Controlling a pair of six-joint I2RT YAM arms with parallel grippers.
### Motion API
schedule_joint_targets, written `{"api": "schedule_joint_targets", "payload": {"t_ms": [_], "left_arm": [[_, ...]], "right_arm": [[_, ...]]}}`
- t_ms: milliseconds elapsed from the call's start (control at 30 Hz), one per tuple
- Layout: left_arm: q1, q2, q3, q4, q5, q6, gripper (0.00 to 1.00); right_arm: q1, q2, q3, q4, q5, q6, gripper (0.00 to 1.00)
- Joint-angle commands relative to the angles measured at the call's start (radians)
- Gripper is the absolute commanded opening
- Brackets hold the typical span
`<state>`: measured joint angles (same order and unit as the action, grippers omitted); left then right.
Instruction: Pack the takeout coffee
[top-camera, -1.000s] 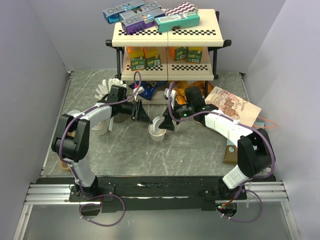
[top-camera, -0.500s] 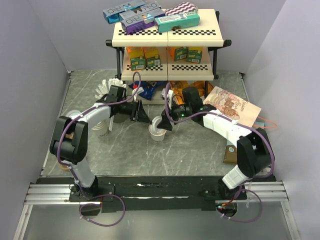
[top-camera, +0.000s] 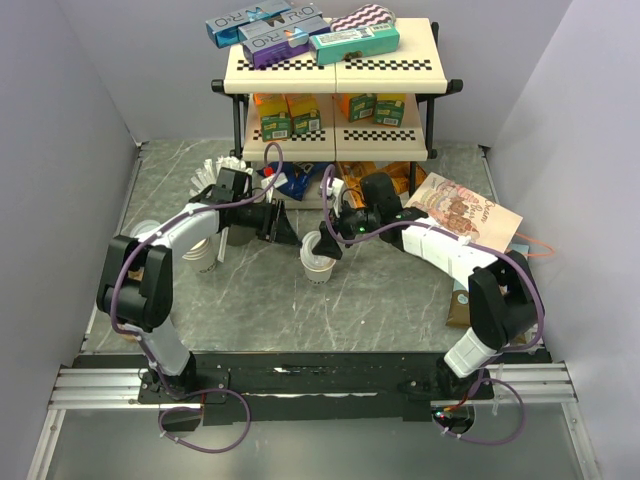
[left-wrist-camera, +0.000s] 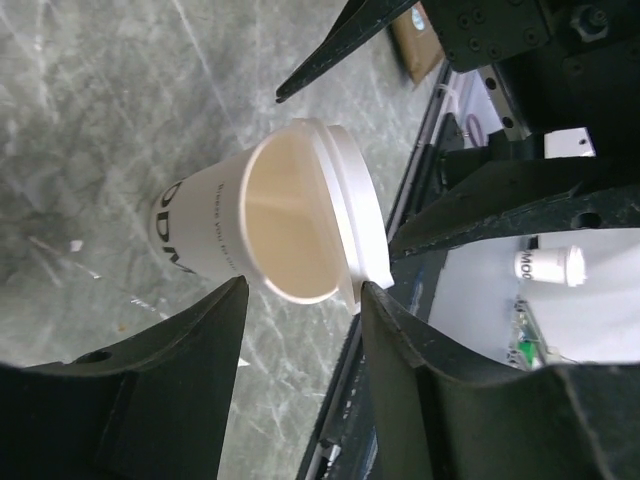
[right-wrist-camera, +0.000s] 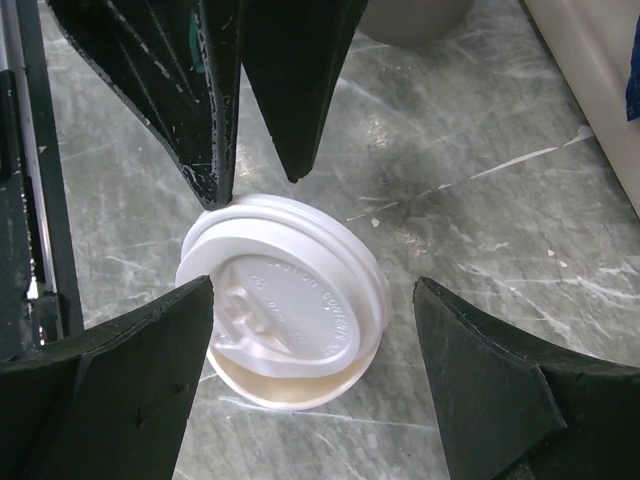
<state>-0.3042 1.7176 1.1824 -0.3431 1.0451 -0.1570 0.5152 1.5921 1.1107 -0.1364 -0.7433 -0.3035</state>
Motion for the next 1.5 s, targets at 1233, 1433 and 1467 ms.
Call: {"api": "schedule_joint_targets", "payload": {"t_ms": [1233,1433,1467], "left_arm": [[-0.046,0.034,0.031,-0.025,-0.135,0.062,0.54],[-0.053,0.036,0.040,-0.028,-0.119,0.068,0.53],[-0.055,0.033,0.043,-0.028,-0.120,0.070,0.53]], "right_arm": [[0.017,0.008,0.048,-0.019,0.045,0.012,0.86],[0.017,0.000,0.044,-0.016,0.038,0.018,0.86],[0.017,-0.003,0.044,-0.009,0.041,0.018,0.86]]}}
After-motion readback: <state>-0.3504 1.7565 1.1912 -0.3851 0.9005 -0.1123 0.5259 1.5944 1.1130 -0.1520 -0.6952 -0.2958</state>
